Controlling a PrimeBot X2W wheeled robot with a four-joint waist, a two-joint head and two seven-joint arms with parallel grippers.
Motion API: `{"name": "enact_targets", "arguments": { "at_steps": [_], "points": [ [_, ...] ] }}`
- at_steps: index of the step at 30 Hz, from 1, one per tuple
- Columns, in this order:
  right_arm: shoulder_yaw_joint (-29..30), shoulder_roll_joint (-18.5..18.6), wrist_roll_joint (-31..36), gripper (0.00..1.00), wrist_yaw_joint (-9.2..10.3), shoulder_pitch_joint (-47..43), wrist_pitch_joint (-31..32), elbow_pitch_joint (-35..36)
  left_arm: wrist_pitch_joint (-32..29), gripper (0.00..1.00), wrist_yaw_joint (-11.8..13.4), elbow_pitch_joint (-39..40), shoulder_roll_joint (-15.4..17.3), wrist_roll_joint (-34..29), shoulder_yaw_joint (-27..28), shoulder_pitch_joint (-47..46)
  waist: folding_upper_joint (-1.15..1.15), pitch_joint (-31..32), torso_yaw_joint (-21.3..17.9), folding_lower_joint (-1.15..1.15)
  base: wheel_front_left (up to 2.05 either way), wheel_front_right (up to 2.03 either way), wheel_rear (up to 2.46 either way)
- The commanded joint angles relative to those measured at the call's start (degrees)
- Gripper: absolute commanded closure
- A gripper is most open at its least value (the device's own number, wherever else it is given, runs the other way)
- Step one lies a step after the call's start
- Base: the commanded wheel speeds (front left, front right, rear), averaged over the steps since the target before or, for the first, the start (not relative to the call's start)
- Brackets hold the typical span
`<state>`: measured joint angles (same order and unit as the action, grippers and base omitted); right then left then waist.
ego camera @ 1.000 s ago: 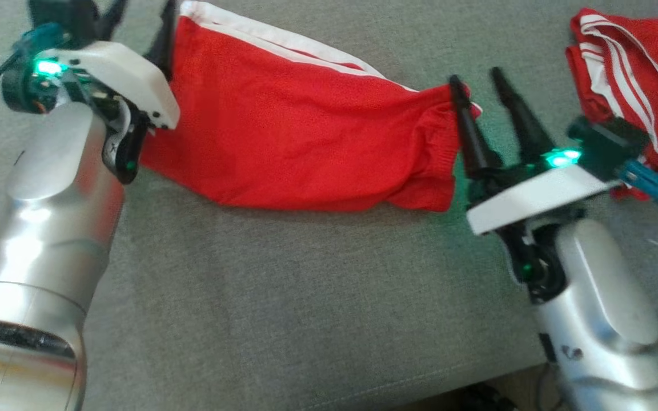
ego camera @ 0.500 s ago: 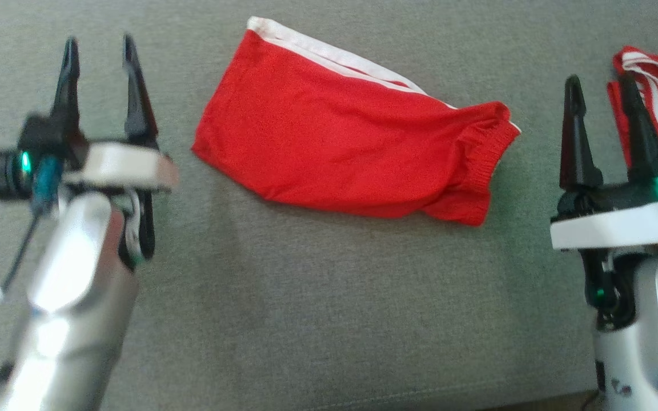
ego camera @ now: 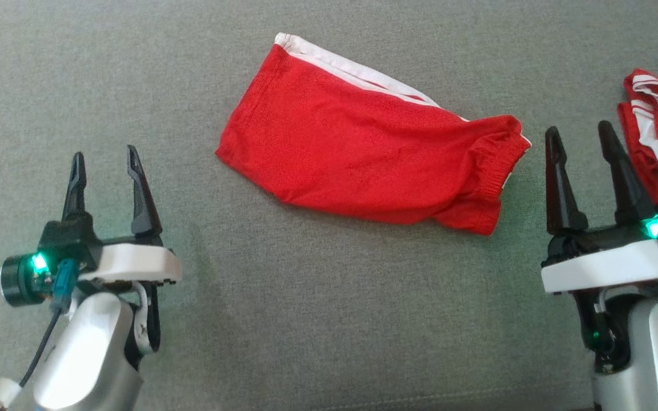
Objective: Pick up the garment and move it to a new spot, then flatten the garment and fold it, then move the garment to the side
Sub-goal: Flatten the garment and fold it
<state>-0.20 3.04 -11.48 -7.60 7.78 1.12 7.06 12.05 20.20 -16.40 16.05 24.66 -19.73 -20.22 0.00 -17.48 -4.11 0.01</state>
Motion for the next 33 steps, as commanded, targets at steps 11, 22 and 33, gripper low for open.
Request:
{"name": "enact_targets", "arguments": {
  "at_steps": [11, 22, 33],
  "points": [
    [-2.86, -0.12, 0.16, 0.0, 0.11, -0.53, 1.17, 3.69, -2.65, 0.0, 1.59, 5.57, 3.23, 0.04, 2.31, 0.68, 0.0, 0.35, -0.13, -0.01, 0.0, 0.0, 0.0],
    [-2.87, -0.15, 0.11, 0.0, 0.11, 0.03, 1.81, 4.04, -5.12, 0.0, -0.96, 6.44, 3.82, -0.45, -0.47, -2.91, 0.0, -1.09, -0.15, -0.01, 0.0, 0.0, 0.0],
    [-3.68, -0.15, -0.83, 0.0, 0.11, 1.7, 2.16, 3.78, -23.32, 0.0, -14.82, -11.83, -2.76, 3.66, -10.19, -23.15, 0.0, -5.35, -1.79, -0.01, 0.0, 0.0, 0.0]
  ]
}}
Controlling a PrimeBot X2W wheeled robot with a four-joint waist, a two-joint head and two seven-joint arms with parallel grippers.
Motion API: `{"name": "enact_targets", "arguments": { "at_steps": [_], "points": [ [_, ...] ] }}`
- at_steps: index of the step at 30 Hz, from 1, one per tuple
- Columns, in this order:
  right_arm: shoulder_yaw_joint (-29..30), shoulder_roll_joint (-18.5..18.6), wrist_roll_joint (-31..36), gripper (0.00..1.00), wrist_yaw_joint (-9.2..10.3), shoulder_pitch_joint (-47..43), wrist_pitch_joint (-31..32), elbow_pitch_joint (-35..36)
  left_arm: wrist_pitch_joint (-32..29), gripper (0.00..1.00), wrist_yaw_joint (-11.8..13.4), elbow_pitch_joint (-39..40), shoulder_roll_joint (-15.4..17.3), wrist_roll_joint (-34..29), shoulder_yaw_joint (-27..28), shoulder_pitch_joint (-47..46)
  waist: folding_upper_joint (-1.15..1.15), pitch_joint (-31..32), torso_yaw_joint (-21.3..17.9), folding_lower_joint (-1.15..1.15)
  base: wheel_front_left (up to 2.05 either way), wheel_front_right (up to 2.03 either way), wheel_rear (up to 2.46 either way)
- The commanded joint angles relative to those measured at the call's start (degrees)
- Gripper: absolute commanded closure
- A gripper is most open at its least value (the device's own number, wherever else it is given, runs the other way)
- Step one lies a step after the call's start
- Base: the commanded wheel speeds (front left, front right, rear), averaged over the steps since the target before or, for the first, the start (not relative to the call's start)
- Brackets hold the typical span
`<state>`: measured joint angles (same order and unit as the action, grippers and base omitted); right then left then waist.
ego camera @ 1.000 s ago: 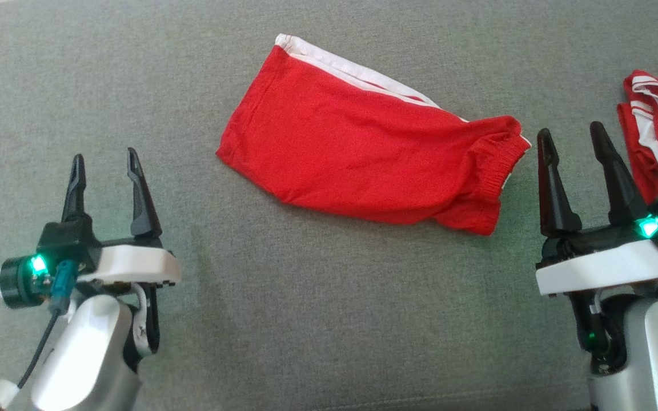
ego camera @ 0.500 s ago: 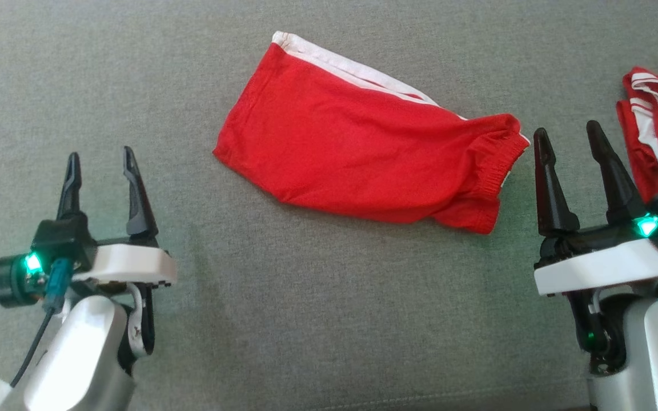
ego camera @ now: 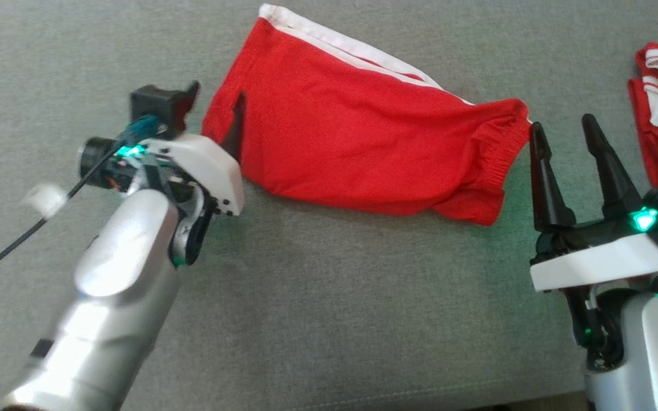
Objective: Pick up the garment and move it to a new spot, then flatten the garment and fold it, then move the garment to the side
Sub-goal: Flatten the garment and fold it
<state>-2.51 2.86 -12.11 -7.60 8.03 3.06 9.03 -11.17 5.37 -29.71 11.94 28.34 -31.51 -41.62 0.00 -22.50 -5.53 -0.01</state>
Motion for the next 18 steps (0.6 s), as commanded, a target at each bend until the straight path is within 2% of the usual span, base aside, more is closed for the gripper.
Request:
{"name": "enact_targets", "arguments": {
  "at_steps": [1, 4, 7, 11, 14, 18],
  "points": [
    [-1.56, 0.02, -0.28, 0.0, 0.11, 1.54, 0.22, 1.69, -1.07, 0.0, -0.91, -0.73, 0.93, 0.21, 1.1, -2.87, 0.0, -0.55, -0.64, 0.01, 0.0, 0.0, 0.0],
    [-1.9, 0.02, -0.64, 0.0, 0.11, 1.78, 0.09, 1.43, -2.45, 0.0, -2.7, -6.94, 0.09, 0.46, 0.29, -5.91, 0.0, -0.94, -1.38, 0.01, 0.0, 0.0, 0.0],
    [-1.72, 0.02, -0.88, 0.0, 0.11, 1.86, 0.03, 1.24, -4.32, 0.0, -3.02, -12.51, -0.61, -0.44, -1.05, -8.67, 0.0, -1.22, -1.76, 0.01, 0.0, 0.0, 0.0],
    [-1.67, 0.02, -1.34, 0.0, 0.11, 1.78, -0.03, 0.95, -9.79, 0.0, -5.36, -18.48, -2.86, 0.19, -3.01, -10.8, 0.0, -1.28, -1.97, 0.01, 0.0, 0.0, 0.0],
    [-1.58, 0.02, -1.73, 0.0, 0.11, 1.73, -0.11, 0.64, -14.23, 0.0, -7.77, -20.98, -4.58, 0.49, -4.91, -11.94, 0.0, -1.28, -1.88, 0.01, 0.0, 0.0, 0.0],
    [-1.61, 0.02, -1.98, 0.0, 0.11, 1.83, -0.16, 0.34, -17.31, 0.0, -8.42, -22.92, -5.7, 0.98, -5.83, -12.58, 0.0, -1.28, -1.78, 0.01, 0.0, 0.0, 0.0]
  ]
}}
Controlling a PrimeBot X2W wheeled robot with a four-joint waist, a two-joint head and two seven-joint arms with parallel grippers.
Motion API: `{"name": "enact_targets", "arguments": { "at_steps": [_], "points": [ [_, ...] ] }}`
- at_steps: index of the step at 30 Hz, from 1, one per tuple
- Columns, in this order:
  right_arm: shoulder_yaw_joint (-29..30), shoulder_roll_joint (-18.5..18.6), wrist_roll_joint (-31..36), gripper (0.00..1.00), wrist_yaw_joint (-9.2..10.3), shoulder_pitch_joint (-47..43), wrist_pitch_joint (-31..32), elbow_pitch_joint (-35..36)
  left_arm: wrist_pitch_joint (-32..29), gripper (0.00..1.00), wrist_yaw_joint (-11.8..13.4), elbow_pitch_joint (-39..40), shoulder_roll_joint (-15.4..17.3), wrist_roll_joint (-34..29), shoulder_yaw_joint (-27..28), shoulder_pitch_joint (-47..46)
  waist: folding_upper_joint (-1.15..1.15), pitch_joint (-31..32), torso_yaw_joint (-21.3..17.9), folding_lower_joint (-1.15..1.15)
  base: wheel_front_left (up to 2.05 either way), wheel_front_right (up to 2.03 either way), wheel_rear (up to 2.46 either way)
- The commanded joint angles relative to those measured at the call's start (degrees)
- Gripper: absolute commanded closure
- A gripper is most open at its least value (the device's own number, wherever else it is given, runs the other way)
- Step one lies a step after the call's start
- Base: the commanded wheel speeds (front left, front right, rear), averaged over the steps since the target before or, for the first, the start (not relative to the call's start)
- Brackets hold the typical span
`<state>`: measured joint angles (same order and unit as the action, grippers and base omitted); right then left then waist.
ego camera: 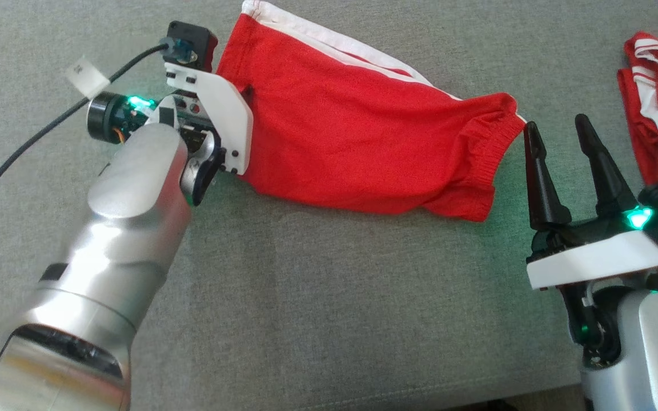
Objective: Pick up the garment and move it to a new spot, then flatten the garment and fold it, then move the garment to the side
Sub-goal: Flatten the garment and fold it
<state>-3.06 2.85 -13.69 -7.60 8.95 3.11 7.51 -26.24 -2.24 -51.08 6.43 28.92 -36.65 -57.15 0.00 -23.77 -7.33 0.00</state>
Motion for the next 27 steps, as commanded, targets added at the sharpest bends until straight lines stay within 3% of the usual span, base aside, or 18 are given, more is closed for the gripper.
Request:
{"name": "enact_targets", "arguments": {
  "at_steps": [1, 2, 3, 4, 9, 15, 19, 27],
  "points": [
    [-1.12, 0.03, -0.46, 0.0, 0.11, 0.96, -0.23, 1.81, -3.02, 0.0, -1.01, -2.12, -0.45, 0.61, -0.89, 2.87, 0.0, -0.02, 0.02, 0.0, 0.0, 0.0, 0.0],
    [-1.16, 0.03, -0.47, 0.0, 0.11, 1.01, -0.25, 1.78, -3.53, 0.29, -1.15, -2.58, -0.63, 0.7, -1.11, 2.8, 0.0, -0.04, 0.03, 0.0, 0.0, 0.0, 0.0],
    [-1.17, 0.03, -0.49, 0.0, 0.11, 1.05, -0.27, 1.77, -3.9, 0.69, -1.37, -2.94, -0.79, 0.86, -1.3, 2.81, 0.0, -0.04, 0.05, 0.0, 0.0, 0.0, 0.0],
    [-1.1, 0.03, -0.51, 0.0, 0.11, 1.08, -0.3, 1.76, -3.88, 1.0, -1.55, -3.1, -0.89, 0.79, -1.57, 2.73, 0.0, -0.05, 0.1, 0.0, 0.0, 0.0, 0.0],
    [-0.31, 0.03, -0.26, 0.0, 0.11, 0.7, -0.28, 1.5, -2.18, 1.0, -2.0, -2.98, -0.76, 0.44, -2.52, 3.4, 0.0, 0.49, 0.9, 0.0, 0.0, 0.0, 0.0],
    [-0.11, 0.03, -0.7, 0.0, 0.11, -0.39, 0.65, 1.24, 3.8, 1.0, 0.31, 0.01, 0.99, 1.18, -0.99, 7.16, 0.0, 2.72, 2.28, 0.0, 0.0, 0.0, 0.0],
    [0.48, 0.03, -0.79, 0.0, 0.11, -1.4, 1.04, 1.27, 6.91, 1.0, 2.85, 4.38, 2.81, 2.71, 1.09, 11.89, 0.0, 4.27, 3.5, 0.0, 0.0, 0.0, 0.0],
    [1.01, 0.03, -0.17, 0.0, 0.11, -3.53, 2.27, 1.14, 9.11, 1.0, 10.37, 18.74, 7.89, 6.0, 5.9, 24.66, 0.0, 6.61, 5.44, 0.0, 0.0, 0.0, 0.0]
  ]
}}
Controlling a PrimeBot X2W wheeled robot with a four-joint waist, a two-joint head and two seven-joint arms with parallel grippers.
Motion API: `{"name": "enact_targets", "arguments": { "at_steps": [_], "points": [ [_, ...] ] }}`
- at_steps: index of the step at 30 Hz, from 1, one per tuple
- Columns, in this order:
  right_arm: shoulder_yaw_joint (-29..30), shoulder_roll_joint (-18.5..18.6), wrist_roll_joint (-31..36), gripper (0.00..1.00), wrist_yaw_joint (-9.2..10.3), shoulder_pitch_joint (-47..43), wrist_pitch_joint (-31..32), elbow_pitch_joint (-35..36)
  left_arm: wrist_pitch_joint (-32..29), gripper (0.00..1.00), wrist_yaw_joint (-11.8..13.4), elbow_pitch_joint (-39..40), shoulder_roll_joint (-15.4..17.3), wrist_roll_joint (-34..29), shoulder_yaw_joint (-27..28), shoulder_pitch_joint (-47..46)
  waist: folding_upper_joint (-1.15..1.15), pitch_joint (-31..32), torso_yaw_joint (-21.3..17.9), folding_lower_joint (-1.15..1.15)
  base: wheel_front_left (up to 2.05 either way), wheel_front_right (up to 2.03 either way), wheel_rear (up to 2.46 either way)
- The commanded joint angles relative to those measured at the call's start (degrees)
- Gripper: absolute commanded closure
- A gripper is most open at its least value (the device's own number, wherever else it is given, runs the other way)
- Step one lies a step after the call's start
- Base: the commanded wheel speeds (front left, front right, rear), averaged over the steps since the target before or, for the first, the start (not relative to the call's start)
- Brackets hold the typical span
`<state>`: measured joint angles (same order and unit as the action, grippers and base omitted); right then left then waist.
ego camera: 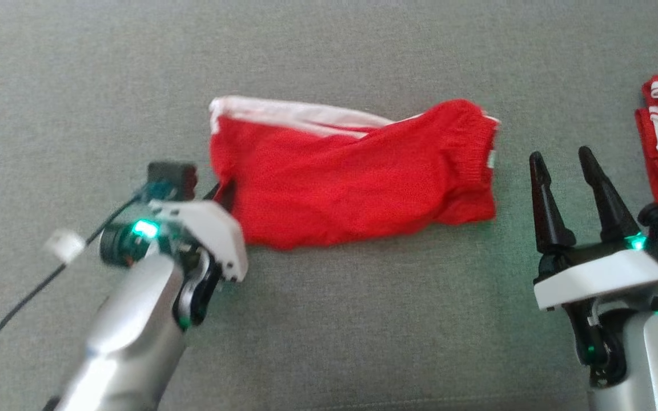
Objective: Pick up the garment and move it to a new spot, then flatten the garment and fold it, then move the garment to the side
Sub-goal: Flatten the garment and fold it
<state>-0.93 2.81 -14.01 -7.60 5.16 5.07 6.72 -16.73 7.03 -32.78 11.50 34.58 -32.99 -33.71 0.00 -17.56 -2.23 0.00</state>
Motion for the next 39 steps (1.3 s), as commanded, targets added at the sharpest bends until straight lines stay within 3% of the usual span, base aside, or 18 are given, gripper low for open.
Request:
{"name": "enact_targets", "arguments": {
  "at_steps": [1, 7, 8, 9, 10, 15, 17, 21, 23, 31, 39],
  "points": [
    [-1.26, 0.07, 0.46, 0.0, 0.11, 0.06, 0.52, 1.96, -0.61, 1.0, 2.01, 2.33, 3.46, 0.74, 2.76, 2.84, 0.0, 0.58, 0.46, 0.0, 0.0, 0.0, 0.0],
    [-1.57, 0.07, 1.23, 0.0, 0.11, -0.97, 1.5, 1.67, -0.81, 1.0, 6.72, 11.88, 6.34, 2.05, 5.13, 10.56, 0.0, 1.57, 0.49, 0.0, 0.0, 0.0, 0.0],
    [-1.5, 0.07, 1.22, 0.0, 0.11, -1.14, 1.64, 1.67, -0.67, 0.8, 7.17, 13.0, 6.55, 2.26, 5.37, 11.64, 0.0, 1.7, 0.45, 0.0, 0.0, 0.0, 0.0],
    [-1.37, 0.07, 1.34, 0.0, 0.11, -1.28, 1.72, 1.7, 0.2, 0.24, 7.79, 14.1, 6.75, 2.2, 5.8, 12.53, 0.0, 1.85, 0.4, 0.0, 0.0, 0.0, 0.0],
    [-1.31, 0.07, 1.39, 0.0, 0.11, -1.41, 1.81, 1.77, 1.5, 0.0, 8.3, 15.17, 6.75, 2.25, 6.36, 13.34, 0.0, 1.97, 0.34, 0.0, 0.0, 0.0, 0.0],
    [-0.89, 0.07, 1.71, 0.0, 0.11, -1.61, 2.43, 2.47, 8.99, 0.0, 11.01, 18.01, 6.35, 1.57, 9.24, 16.16, 0.0, 2.59, 0.13, 0.0, 0.0, 0.0, 0.0],
    [-0.6, 0.07, 2.13, 0.0, 0.11, -1.57, 2.8, 3.06, 14.6, 0.0, 11.9, 19.31, 6.08, 0.52, 10.68, 17.02, 0.0, 2.89, 0.18, 0.0, 0.0, 0.0, 0.0],
    [-0.13, 0.07, 2.88, 0.0, 0.11, -1.43, 3.67, 4.57, 26.49, 0.0, 11.87, 21.7, 6.62, -3.2, 12.09, 17.39, 0.0, 3.23, 0.6, 0.0, 0.0, 0.0, 0.0],
    [0.18, 0.07, 3.45, 0.0, 0.11, -1.29, 4.12, 5.46, 29.64, 0.0, 11.49, 22.51, 7.2, -4.97, 12.52, 17.07, 0.0, 3.29, 0.91, 0.0, 0.0, 0.0, 0.0],
    [0.78, 0.07, 5.08, 0.0, 0.11, -1.59, 6.06, 9.27, 31.65, 0.0, 12.19, 27.65, 9.41, -13.52, 12.34, 17.54, 0.0, 3.35, 1.63, 0.0, 0.0, 0.0, 0.0],
    [1.52, 0.07, 4.67, 0.0, 0.11, -1.9, 6.66, 10.14, 31.26, 0.0, 11.99, 27.85, 9.63, -13.63, 11.54, 18.08, 0.0, 3.25, 1.68, 0.0, 0.0, 0.0, 0.0]
  ]
}}
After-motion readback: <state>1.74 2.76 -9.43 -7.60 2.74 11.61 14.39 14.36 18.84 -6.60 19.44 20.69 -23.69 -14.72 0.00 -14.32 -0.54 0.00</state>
